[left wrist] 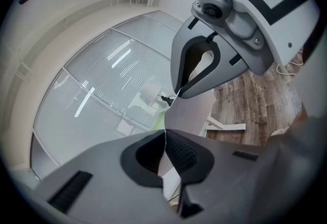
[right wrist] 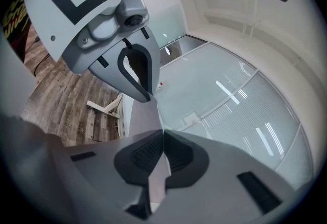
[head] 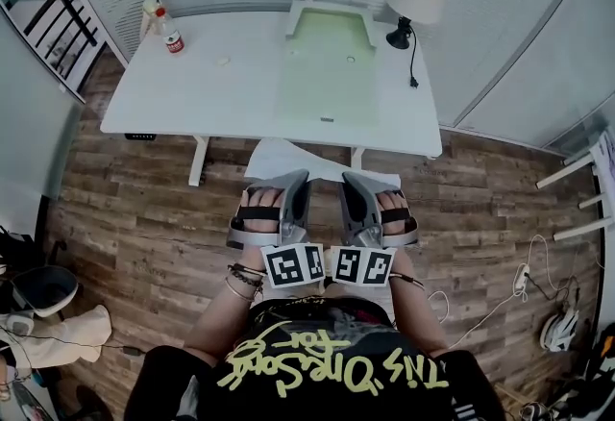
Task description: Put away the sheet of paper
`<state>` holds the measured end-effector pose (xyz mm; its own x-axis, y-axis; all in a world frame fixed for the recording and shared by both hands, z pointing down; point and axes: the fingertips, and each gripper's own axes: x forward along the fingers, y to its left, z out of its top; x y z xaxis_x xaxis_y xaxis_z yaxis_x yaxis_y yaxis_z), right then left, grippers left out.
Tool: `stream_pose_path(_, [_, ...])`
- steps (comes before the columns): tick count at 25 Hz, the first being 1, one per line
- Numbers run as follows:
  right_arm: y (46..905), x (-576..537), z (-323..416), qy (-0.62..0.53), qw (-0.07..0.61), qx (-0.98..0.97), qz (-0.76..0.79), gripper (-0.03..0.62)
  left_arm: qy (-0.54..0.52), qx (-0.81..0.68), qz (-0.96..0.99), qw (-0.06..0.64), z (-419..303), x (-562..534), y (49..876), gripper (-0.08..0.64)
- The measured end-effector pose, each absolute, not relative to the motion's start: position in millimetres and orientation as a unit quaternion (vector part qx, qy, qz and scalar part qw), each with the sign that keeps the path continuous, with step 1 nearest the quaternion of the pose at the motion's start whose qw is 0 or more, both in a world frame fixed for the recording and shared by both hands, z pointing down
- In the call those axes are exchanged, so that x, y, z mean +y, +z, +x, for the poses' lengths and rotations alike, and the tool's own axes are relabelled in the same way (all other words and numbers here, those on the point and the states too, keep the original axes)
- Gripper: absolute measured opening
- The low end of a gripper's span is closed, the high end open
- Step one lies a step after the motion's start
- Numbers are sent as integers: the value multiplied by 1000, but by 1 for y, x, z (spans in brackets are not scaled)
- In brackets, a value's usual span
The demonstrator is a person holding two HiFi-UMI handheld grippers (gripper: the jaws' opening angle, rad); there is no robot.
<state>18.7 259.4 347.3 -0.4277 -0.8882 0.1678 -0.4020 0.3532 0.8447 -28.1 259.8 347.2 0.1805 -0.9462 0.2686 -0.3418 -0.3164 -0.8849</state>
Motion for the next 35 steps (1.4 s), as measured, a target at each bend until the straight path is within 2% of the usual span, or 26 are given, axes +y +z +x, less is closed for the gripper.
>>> stream_pose_path(35, [356,146,69,-371,289,-794,385,8,-467,485,-662,329,23,151,359,8])
